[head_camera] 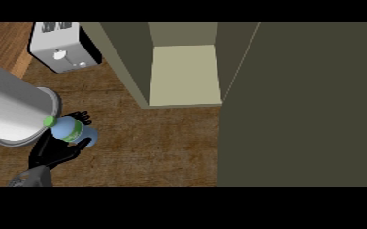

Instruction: Pick up the bottled water, place it into the cabinet and close the cabinet

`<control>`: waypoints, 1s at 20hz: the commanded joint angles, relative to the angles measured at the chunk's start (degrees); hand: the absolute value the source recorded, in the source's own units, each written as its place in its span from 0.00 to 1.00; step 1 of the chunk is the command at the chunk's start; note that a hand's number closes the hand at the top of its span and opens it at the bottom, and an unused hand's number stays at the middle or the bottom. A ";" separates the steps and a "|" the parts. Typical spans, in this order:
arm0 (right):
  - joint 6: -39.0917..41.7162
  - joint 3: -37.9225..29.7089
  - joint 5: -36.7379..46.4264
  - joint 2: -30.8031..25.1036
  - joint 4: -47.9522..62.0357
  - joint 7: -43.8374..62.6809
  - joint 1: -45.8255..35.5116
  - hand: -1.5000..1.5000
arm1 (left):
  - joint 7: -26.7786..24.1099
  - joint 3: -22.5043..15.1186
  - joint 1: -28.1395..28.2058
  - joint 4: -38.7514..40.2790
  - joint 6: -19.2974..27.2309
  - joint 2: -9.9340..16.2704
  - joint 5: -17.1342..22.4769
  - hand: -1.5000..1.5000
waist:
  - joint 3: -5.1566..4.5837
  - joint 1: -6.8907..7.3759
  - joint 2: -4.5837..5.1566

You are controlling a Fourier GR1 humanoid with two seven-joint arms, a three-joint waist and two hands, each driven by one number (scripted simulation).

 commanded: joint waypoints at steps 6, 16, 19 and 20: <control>-0.43 -2.17 -7.64 -0.42 -9.30 1.35 5.02 0.00 | -2.58 1.22 -2.76 3.96 -9.92 -0.67 3.90 1.00 | 0.04 -0.07 -0.13; -1.30 -3.44 -7.80 -1.10 -8.64 -0.38 5.41 0.00 | -9.64 2.64 -1.33 -0.54 0.19 -3.58 5.64 1.00 | 0.09 1.00 -0.15; -3.01 -3.35 -8.91 -1.65 -10.79 1.14 6.17 0.00 | -12.14 2.10 0.73 -3.18 5.31 -6.45 5.30 1.00 | 0.14 1.36 -0.26; 0.49 -7.04 -11.26 -2.59 -9.82 -0.84 9.10 0.00 | -10.99 1.66 1.03 -4.75 6.45 -7.29 5.48 1.00 | 0.22 0.98 -0.54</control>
